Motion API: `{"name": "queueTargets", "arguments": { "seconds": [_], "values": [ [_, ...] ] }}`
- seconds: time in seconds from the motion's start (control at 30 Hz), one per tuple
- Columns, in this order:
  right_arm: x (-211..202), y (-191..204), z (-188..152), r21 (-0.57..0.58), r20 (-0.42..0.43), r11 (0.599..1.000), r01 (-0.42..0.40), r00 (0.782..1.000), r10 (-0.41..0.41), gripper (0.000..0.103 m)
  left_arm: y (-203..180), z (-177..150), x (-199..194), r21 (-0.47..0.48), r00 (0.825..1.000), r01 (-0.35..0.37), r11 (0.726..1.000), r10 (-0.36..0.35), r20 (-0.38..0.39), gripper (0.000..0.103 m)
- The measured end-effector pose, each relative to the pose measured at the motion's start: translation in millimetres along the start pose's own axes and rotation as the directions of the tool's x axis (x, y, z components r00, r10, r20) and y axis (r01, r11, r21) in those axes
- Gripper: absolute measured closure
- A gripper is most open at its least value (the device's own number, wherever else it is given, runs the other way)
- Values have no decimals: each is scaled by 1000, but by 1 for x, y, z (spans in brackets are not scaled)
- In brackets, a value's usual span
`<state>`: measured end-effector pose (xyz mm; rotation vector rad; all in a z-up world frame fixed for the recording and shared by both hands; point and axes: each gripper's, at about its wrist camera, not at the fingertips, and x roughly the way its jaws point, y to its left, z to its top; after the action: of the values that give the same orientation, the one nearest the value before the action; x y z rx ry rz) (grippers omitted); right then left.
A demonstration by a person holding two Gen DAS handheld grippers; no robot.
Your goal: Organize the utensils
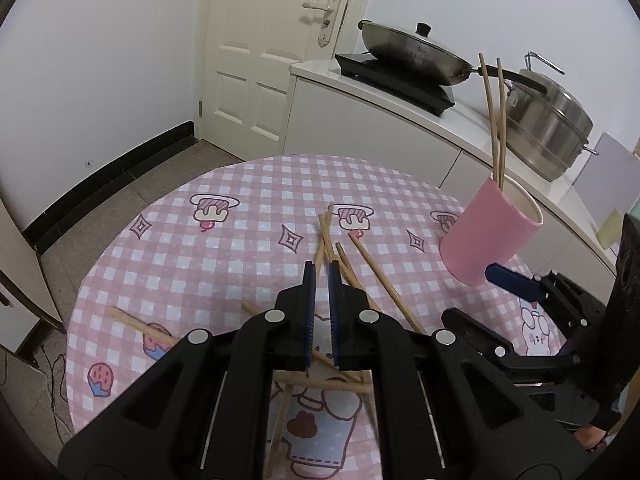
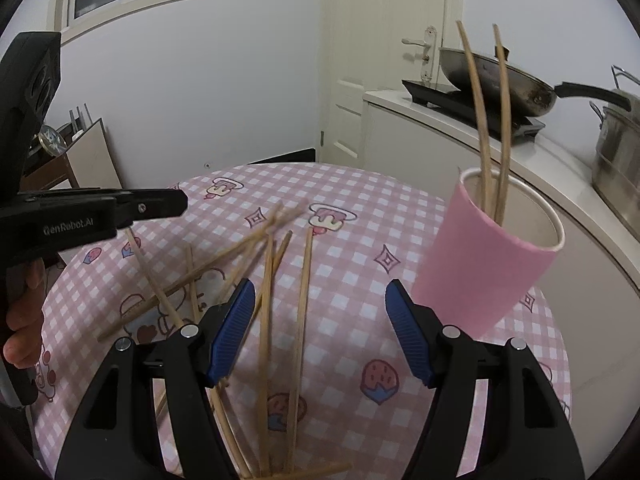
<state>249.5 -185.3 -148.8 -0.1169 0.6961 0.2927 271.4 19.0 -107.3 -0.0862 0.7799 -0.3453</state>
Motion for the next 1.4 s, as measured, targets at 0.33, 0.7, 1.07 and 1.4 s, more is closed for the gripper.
{"name": "queueTargets", "arguments": {
  "seconds": [0.33,0.7,1.07,1.4],
  "values": [
    [-8,-11,-16,24,-19,1000,-10,1000,10,39,-6,-31,-3,122,997,-9,993,18,-73,96],
    [-27,-9,-26,31,-6,999,-34,999,34,39,-7,-55,-12,248,993,-49,968,74,-94,95],
    [-34,-9,-34,35,-7,998,-43,999,43,39,-21,-69,-18,427,992,-108,898,125,-11,42],
    [-30,-9,-35,43,-13,998,-46,999,46,39,-32,-79,2,583,988,-103,806,153,-37,66]
  ]
}}
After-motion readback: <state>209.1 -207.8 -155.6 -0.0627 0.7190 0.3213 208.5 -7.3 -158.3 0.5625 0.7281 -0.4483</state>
